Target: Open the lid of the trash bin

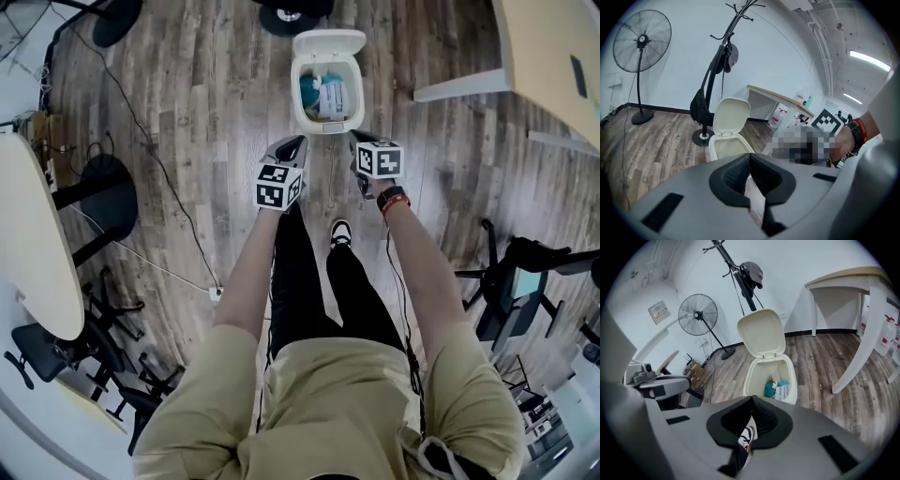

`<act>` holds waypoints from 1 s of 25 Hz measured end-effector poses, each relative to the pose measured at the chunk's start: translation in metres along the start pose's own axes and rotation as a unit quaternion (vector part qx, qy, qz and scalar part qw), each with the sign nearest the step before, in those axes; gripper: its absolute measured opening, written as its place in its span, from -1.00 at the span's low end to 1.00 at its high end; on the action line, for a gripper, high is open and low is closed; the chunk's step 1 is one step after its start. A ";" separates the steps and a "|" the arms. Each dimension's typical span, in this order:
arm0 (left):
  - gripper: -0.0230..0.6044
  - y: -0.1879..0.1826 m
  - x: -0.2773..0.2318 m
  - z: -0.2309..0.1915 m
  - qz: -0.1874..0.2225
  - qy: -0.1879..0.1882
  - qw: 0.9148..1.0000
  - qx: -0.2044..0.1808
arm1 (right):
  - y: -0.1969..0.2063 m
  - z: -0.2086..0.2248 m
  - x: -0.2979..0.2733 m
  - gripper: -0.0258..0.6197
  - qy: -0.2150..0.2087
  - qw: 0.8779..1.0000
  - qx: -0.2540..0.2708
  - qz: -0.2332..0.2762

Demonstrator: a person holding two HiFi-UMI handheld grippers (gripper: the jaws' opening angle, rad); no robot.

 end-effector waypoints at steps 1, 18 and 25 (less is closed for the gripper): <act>-0.85 -0.009 0.010 0.005 0.004 0.000 1.000 -0.002 | -0.005 -0.010 0.011 -0.89 -0.003 1.000 0.003 0.004; -0.85 -0.139 0.181 0.093 0.077 -0.007 0.997 -0.016 | -0.067 -0.139 0.204 -0.89 -0.013 0.994 0.055 0.094; -0.85 -0.166 0.246 0.122 0.104 -0.022 0.994 -0.030 | -0.080 -0.199 0.276 -0.89 -0.015 0.984 0.109 0.137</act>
Point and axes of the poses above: the fingertips, and each gripper's own axes: x backward along the fingers, z to its right, y out of its underside, the point moved 1 cm from there along x, backward along the fingers, and after that the axes turned 11 degrees about -y, right-handed, at the moved point
